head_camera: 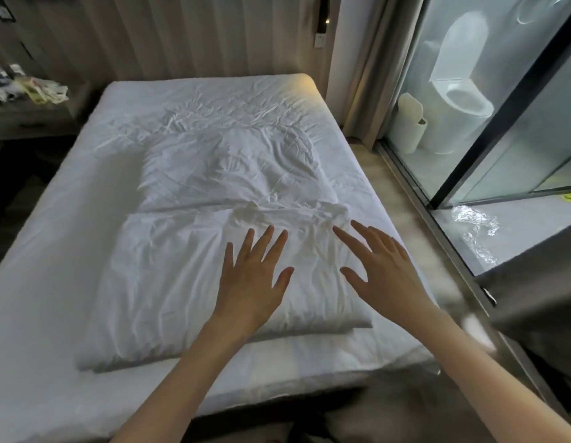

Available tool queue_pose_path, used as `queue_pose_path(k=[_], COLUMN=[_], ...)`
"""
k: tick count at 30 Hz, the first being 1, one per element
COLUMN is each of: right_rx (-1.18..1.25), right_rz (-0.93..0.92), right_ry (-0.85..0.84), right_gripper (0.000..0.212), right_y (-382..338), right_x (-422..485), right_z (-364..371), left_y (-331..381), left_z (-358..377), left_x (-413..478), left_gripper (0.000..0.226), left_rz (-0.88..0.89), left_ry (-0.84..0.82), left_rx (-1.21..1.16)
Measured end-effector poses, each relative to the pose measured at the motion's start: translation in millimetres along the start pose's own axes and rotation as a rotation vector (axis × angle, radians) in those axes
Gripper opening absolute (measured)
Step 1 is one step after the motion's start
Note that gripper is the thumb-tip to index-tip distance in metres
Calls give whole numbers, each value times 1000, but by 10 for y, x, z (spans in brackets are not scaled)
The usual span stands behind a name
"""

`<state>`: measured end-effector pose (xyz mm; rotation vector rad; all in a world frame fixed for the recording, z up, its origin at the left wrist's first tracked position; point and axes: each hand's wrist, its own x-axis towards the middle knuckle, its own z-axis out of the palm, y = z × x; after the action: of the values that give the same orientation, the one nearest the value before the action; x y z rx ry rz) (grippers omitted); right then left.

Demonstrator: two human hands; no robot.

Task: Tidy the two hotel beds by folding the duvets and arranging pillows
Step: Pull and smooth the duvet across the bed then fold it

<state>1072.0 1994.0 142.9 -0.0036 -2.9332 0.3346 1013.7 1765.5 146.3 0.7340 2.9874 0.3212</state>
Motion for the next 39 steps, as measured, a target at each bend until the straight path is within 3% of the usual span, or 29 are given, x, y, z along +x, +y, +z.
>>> queue_pose_path(k=[9,23,29,39], right_rx=[-32,41,65,91], right_rz=[168,222,192,83], right_ry=[22,-103,-109,-124], right_gripper=[68,68,68,66], right_y=[641,3066,3899,5204], right_x=[-735,-1395,-1176,-9], right_z=[-360,-853,-1033,-1044], left_y=[1061,3640,4292,4718], left_z=[124,788,859,1440], left_x=[17,841,1340,2719], left_gripper=[61,59,59,58], left_rz=[163,149,135,8], left_ry=[32,32,21,15], left_rx=[19,-17,33,5])
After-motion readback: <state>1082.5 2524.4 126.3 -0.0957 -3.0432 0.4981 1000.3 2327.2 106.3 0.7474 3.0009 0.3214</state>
